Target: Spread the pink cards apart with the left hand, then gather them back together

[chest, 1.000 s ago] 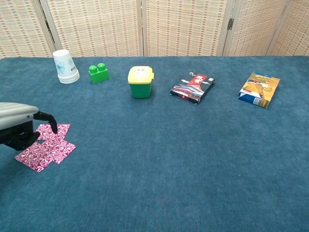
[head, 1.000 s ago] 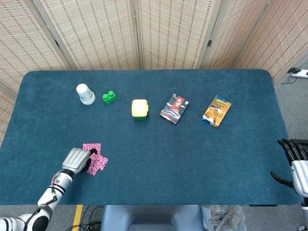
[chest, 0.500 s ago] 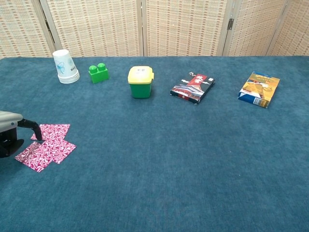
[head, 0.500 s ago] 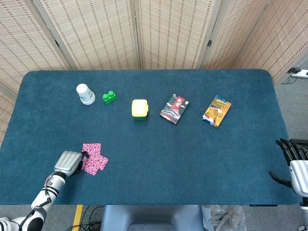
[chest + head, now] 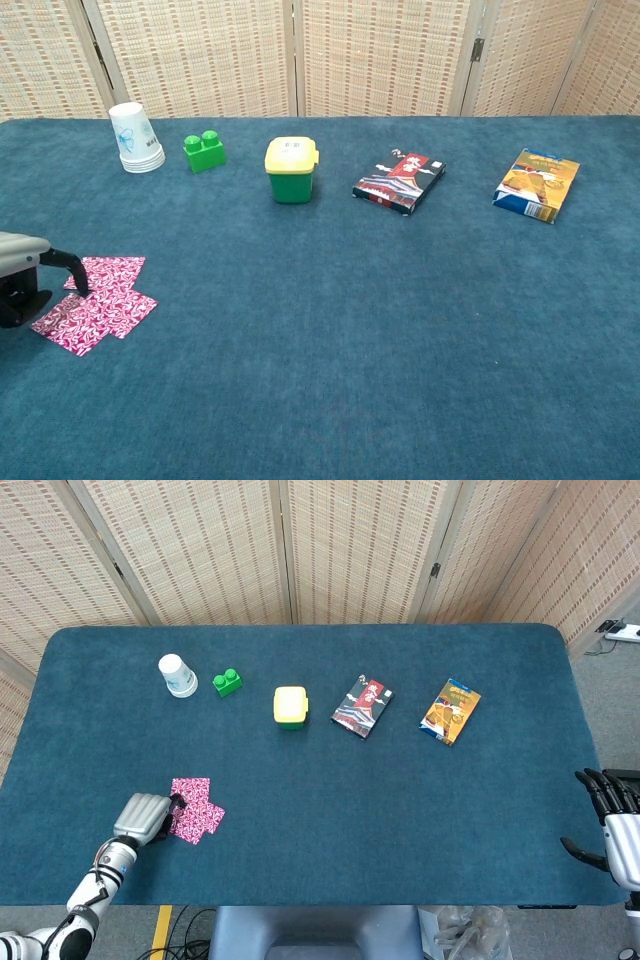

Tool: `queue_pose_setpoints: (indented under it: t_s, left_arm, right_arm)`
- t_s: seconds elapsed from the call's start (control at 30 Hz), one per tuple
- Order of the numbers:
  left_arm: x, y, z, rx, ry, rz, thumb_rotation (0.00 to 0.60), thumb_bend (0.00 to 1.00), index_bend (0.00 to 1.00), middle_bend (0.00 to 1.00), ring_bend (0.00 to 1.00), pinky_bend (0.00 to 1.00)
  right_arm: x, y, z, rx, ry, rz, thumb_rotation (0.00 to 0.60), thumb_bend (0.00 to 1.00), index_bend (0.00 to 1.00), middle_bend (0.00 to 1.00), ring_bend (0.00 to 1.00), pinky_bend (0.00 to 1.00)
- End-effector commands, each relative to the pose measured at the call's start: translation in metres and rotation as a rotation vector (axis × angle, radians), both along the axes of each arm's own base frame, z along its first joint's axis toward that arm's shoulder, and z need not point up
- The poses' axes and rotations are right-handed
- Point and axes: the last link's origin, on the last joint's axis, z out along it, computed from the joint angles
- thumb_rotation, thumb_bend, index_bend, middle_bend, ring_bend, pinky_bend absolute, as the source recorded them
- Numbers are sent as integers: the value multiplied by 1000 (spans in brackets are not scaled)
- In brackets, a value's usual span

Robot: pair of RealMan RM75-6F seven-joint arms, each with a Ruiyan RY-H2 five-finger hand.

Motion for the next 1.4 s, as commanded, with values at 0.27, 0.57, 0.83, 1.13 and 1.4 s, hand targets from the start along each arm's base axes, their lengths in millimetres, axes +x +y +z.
queue_pose_setpoints:
  t_s: [0.27, 0.57, 0.83, 1.13, 1.4]
  left_arm:
    - [5, -4, -5, -25, -1, -16, 600, 705, 350, 1000, 1000, 1000]
    - [15, -10, -6, -47, -10, -40, 600, 704, 354, 1000, 1000, 1000]
    - [20, -18, -7, -72, -8, -33, 600, 705, 364, 1000, 1000, 1000]
    - [32, -27, -8, -119, -44, -46, 600, 705, 374, 1000, 1000, 1000]
    - [41, -23, -3, -64, -70, -79, 600, 705, 364, 1000, 1000, 1000]
  right_arm:
    - [-1, 0, 0, 0, 1, -5, 600, 178, 109, 151, 114, 176]
    - [-2, 1, 1, -3, -2, -8, 600, 179, 109, 151, 114, 176]
    - [-5, 2, 2, -8, -5, -11, 600, 179, 109, 151, 114, 176]
    - [-7, 3, 2, -9, -10, -11, 600, 179, 109, 151, 114, 176]
    - [-10, 5, 4, -16, -14, -15, 600, 179, 109, 151, 114, 176]
